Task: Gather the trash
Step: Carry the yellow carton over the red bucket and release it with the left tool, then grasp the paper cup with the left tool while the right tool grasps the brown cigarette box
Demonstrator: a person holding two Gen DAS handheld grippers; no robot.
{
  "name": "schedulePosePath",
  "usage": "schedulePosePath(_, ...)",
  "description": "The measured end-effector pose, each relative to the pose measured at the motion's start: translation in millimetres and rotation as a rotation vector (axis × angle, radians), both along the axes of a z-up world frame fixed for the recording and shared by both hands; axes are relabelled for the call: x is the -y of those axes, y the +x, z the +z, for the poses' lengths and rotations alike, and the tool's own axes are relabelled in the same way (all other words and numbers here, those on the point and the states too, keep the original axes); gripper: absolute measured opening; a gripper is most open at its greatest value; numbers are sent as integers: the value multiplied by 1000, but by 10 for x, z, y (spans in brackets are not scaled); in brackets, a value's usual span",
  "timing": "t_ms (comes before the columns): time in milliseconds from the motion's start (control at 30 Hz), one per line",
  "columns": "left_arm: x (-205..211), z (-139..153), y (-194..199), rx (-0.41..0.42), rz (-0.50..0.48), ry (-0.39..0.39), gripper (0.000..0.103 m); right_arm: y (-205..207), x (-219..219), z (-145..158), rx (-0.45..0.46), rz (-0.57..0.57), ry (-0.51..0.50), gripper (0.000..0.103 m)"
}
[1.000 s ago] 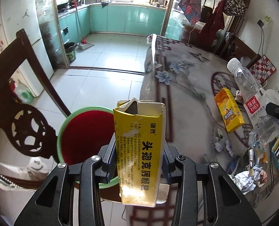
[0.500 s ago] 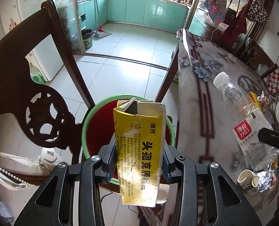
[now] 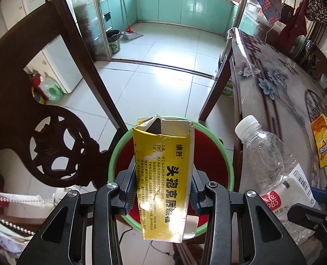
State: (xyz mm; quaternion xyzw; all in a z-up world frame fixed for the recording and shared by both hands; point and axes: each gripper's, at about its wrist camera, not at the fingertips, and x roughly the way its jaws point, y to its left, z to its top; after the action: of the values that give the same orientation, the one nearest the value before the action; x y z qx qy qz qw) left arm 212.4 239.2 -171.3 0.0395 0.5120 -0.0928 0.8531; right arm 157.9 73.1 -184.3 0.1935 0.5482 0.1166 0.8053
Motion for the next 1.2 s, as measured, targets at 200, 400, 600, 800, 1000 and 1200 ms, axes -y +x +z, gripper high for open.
schedulePosePath(200,-61,-35,72,-8,31,-27,38,159,-151,-82,-3,2,-29,55)
schedulePosePath(400,-23,-29,88,15,19,3,61,238,-272,0,36,25,-57,56)
schedulePosePath(600,-5,84,6,60,1,1,74,150,-215,213,98,13,-46,56)
schedulePosePath(800,157,226,-198,72,-49,-46,79,-190,133,563,179,-39,-76,56)
schedulePosePath(1000,360,399,-381,87,-81,-90,80,-655,685,876,247,-128,-162,62)
schedulePosePath(1200,297,624,-496,134,-50,-86,81,-1164,1307,908,224,-235,-197,65)
